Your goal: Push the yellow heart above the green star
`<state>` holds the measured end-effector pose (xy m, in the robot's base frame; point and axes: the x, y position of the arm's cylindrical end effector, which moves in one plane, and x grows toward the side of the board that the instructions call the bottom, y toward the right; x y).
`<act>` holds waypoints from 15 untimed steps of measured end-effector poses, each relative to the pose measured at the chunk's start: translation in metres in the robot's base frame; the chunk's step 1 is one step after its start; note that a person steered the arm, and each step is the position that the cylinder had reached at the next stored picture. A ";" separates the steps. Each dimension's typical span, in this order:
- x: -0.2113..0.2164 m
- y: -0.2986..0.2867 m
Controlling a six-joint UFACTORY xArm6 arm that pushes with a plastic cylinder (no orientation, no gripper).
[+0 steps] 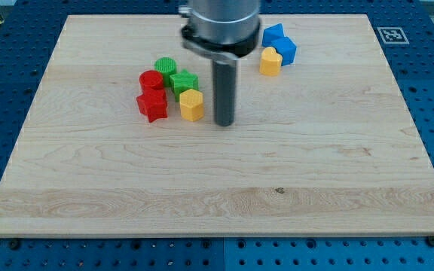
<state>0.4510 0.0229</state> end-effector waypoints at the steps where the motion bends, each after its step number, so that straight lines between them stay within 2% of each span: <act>1: -0.020 0.040; 4: -0.097 0.064; 7: -0.096 0.126; 10: -0.179 0.145; 11: -0.178 0.125; 13: -0.144 0.061; 14: -0.120 0.048; 15: -0.115 0.051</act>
<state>0.3358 0.0739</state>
